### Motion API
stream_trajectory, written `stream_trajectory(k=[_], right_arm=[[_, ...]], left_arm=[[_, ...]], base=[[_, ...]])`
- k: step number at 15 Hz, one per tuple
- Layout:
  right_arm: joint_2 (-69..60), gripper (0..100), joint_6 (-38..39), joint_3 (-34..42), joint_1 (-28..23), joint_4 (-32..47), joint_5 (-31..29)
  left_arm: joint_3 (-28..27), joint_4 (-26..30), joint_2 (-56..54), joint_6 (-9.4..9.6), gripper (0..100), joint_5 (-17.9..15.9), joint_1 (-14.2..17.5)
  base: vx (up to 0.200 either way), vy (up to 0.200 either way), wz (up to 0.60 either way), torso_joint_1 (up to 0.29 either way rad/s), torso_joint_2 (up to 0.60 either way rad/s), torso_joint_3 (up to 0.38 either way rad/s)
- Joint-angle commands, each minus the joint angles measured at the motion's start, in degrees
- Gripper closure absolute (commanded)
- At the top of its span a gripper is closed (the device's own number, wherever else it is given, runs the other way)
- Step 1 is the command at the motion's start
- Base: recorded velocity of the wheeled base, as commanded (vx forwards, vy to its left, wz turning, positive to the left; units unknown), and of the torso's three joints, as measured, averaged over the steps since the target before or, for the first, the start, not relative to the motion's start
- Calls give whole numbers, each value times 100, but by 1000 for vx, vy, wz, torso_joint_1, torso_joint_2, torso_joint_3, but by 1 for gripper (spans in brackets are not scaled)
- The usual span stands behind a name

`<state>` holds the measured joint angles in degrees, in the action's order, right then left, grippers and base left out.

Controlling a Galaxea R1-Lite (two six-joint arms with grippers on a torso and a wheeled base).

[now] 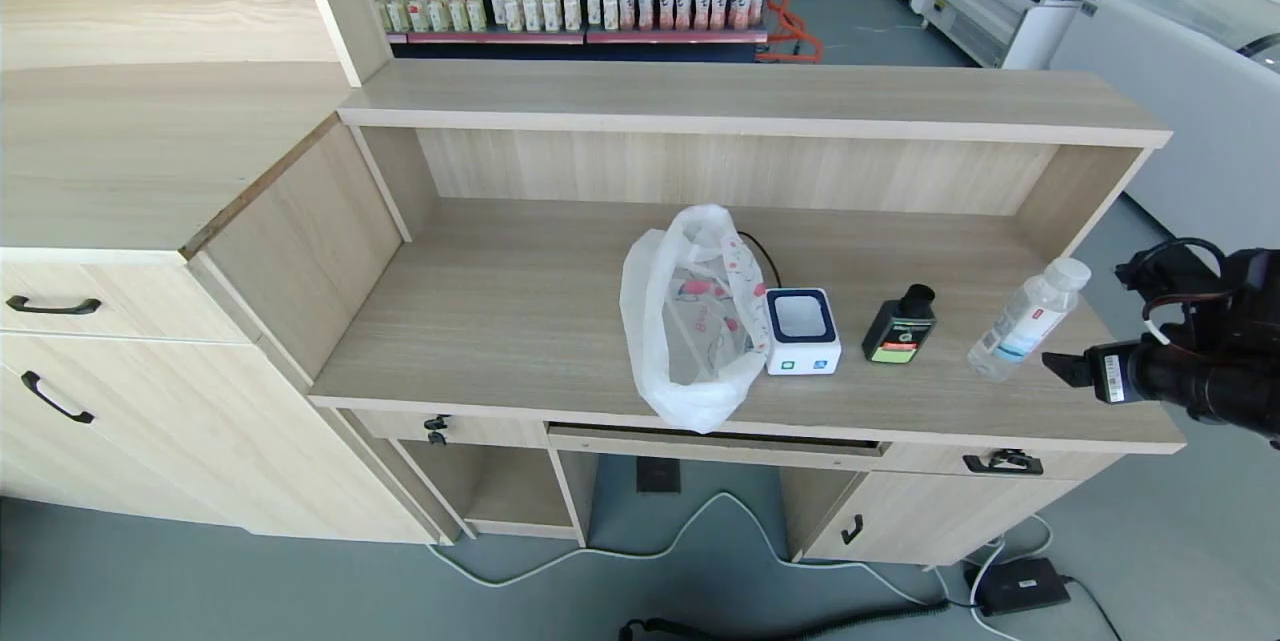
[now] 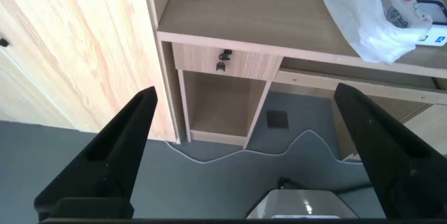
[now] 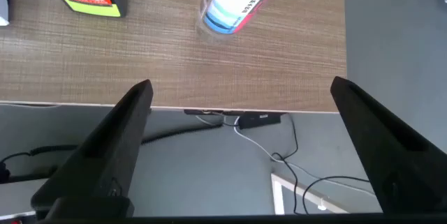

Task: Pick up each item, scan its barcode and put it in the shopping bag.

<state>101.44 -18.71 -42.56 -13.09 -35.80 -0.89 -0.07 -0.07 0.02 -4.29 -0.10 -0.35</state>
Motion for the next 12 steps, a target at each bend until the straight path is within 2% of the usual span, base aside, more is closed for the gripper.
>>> stream_trajectory(k=[1, 4, 12], right_arm=[[676, 0, -36, -288, -18, -14, 19], [1027, 0, -502, -569, 61, -67, 27], [1686, 0, -607, -1422, 589, -252, 168]], left_arm=[[-1, -1, -2, -2, 0, 1, 0], [-1, -1, -2, -2, 0, 1, 0], [-1, -1, -2, -2, 0, 1, 0]], base=[[0, 0, 0, 0, 0, 0], [0, 0, 0, 0, 0, 0], [0, 0, 0, 0, 0, 0]])
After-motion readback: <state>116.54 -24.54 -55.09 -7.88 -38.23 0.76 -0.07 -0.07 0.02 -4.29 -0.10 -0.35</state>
